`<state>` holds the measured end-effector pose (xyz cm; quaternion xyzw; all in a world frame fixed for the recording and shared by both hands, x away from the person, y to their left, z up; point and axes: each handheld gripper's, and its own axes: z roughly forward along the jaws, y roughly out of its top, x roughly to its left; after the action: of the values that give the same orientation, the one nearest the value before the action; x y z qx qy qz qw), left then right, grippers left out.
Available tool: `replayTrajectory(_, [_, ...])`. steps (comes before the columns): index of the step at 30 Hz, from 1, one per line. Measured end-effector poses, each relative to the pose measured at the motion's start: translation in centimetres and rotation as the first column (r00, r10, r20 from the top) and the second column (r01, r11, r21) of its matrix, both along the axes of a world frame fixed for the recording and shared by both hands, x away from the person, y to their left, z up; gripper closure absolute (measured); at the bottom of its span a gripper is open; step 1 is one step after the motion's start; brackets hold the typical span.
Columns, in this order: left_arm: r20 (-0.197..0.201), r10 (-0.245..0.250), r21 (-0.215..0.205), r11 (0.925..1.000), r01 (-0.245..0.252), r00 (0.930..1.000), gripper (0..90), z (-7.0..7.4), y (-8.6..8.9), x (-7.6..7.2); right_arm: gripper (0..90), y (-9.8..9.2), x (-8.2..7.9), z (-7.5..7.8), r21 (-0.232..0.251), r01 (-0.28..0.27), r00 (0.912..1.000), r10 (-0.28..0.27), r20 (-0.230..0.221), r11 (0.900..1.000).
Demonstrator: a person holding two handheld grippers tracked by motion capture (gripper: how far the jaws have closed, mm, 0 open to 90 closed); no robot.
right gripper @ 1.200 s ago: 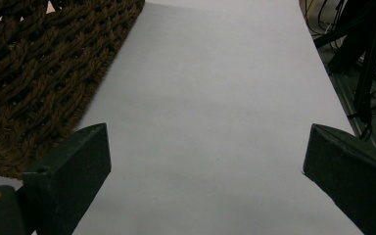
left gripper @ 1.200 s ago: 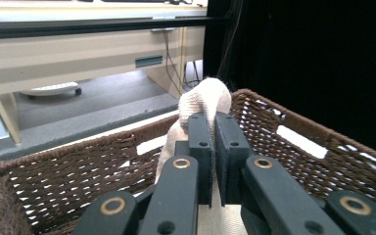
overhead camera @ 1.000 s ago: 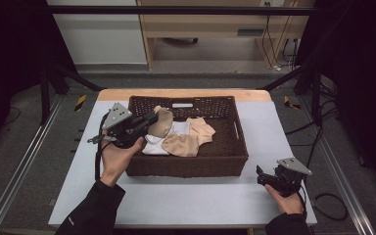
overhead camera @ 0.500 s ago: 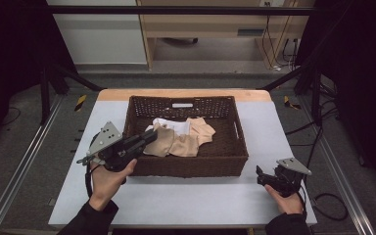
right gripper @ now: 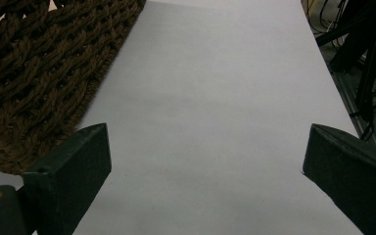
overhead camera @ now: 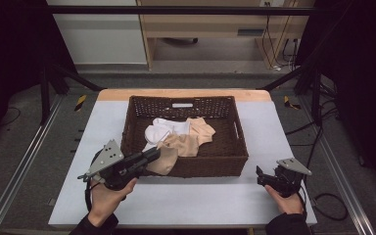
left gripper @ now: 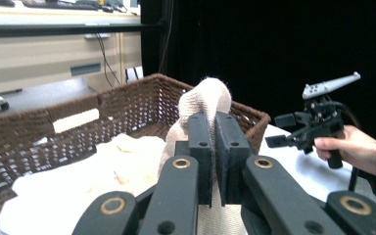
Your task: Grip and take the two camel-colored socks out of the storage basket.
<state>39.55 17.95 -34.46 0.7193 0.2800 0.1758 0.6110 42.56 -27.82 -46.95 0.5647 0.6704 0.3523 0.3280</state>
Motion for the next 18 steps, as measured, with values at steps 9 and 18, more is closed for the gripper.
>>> replayTrajectory(9, [-0.062, -0.044, 0.072, 0.9963, 0.048, 0.9971, 85.9, -2.4, -1.5, -0.9, 4.4, 0.1, -0.2, 0.1, 0.002, -0.009, 1.0000, 0.009, -0.001, 1.000])
replayTrajectory(18, [-0.129, -0.077, 0.130, 0.9870, 0.094, 0.9886, 85.9, -4.7, -2.9, -0.8, 4.4, 0.1, -0.2, 0.0, -0.002, -0.013, 0.9999, 0.013, -0.002, 1.000])
